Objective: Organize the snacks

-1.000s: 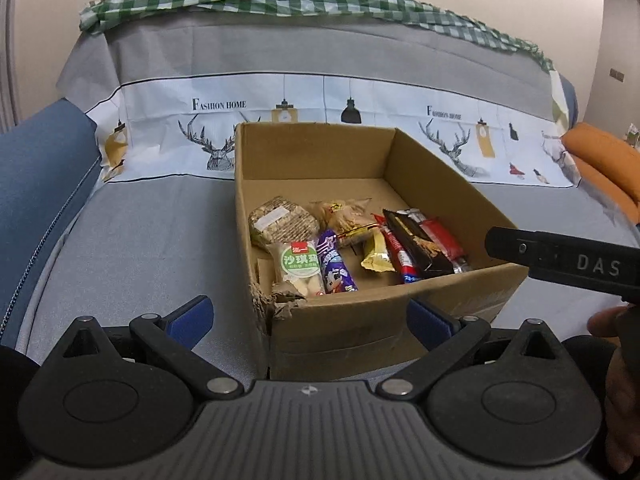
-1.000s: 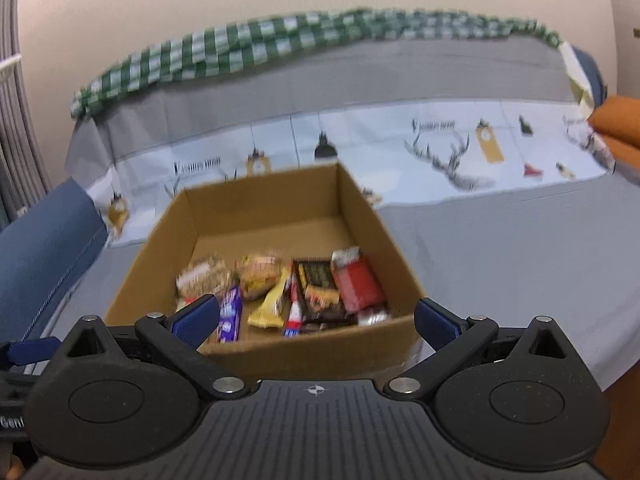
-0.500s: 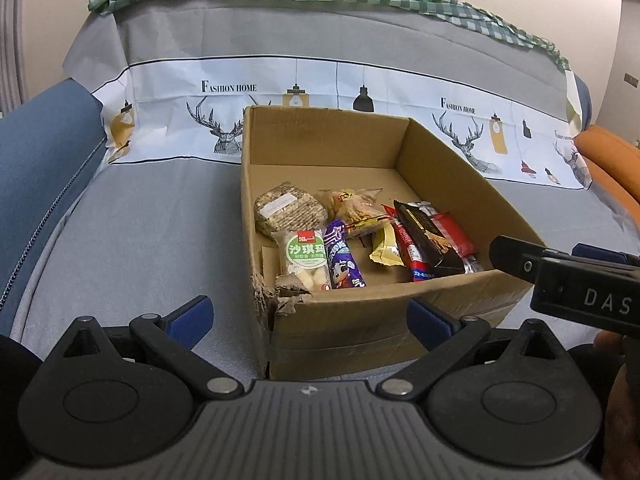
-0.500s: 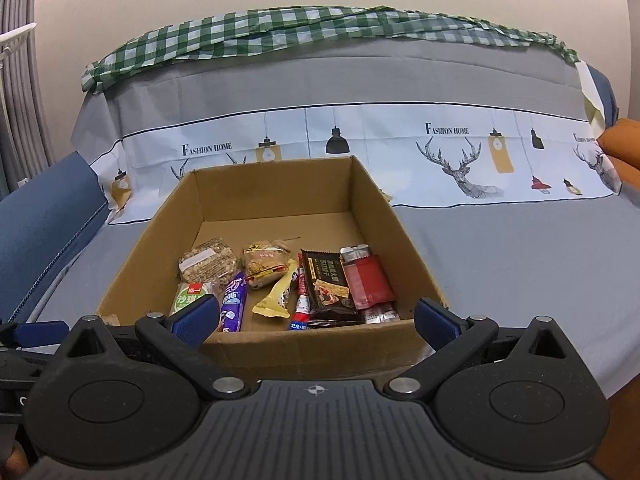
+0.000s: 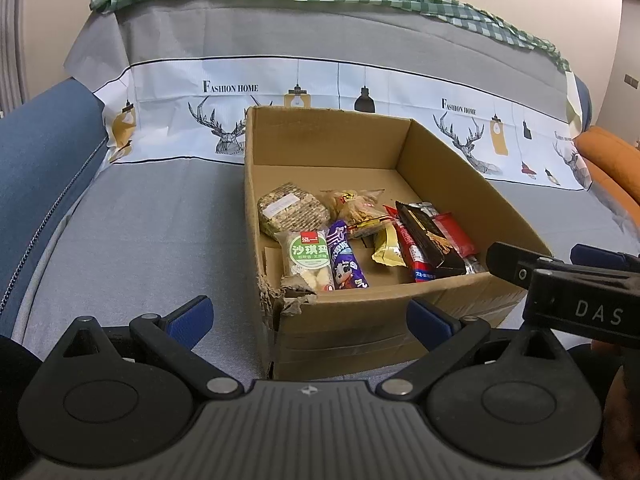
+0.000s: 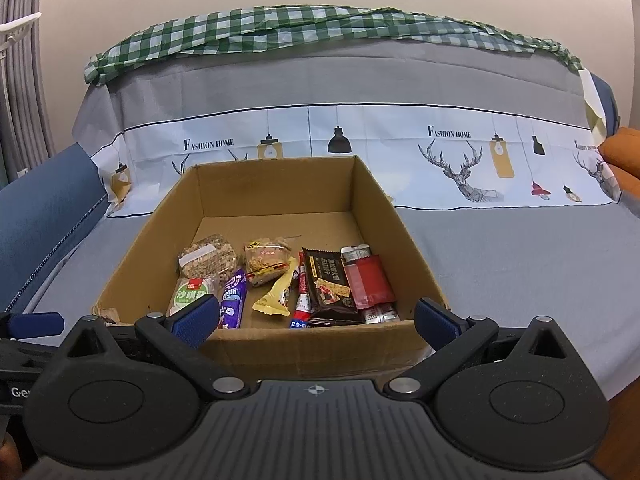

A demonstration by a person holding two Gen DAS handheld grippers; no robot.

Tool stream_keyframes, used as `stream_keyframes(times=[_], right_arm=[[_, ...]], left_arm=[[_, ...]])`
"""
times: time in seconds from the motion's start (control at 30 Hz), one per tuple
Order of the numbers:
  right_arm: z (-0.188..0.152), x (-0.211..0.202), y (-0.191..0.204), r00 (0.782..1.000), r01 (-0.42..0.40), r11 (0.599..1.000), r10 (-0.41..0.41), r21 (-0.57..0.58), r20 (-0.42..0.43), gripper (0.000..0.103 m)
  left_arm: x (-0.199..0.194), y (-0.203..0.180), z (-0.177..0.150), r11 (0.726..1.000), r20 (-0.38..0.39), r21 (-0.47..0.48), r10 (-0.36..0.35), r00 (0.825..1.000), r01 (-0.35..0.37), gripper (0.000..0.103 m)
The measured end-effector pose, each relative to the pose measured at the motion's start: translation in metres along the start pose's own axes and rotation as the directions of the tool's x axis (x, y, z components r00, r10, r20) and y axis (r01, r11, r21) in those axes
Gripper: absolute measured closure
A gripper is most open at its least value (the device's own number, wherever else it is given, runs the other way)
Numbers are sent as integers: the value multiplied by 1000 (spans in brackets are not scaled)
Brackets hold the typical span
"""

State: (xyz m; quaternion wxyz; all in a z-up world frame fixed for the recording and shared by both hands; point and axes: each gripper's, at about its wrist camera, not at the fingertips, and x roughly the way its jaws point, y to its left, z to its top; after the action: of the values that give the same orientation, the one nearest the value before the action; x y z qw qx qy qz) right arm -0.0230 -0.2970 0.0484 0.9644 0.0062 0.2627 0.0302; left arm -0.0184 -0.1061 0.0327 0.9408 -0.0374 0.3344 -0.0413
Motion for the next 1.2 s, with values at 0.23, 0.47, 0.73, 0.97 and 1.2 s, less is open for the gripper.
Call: stream_keyframes(times=[0.23, 0.47, 0.73, 0.97, 1.2], right_arm=[[0, 0, 1, 1000, 1, 1000, -1, 0, -2, 1], [0, 0, 1, 1000, 1, 1000, -1, -2, -1, 1], [0, 0, 1, 1000, 1, 1000, -1, -1, -1, 1], [0, 0, 2, 1000, 2, 1000, -2, -2, 0, 1], [0, 0, 1, 1000, 1, 1000, -1, -3, -1, 1]], left_arm=[[2, -1, 0, 1000, -9, -4, -3, 1000, 3, 0], [2, -2, 0, 1000, -3, 4, -4, 1000, 4, 0], [0, -3, -1, 1000, 7, 16, -8, 1000, 8, 0], [-1, -4, -2, 1000, 15, 25, -12, 1000, 12, 0], [-2, -5, -2, 999, 22, 35, -18, 1000, 17, 0]])
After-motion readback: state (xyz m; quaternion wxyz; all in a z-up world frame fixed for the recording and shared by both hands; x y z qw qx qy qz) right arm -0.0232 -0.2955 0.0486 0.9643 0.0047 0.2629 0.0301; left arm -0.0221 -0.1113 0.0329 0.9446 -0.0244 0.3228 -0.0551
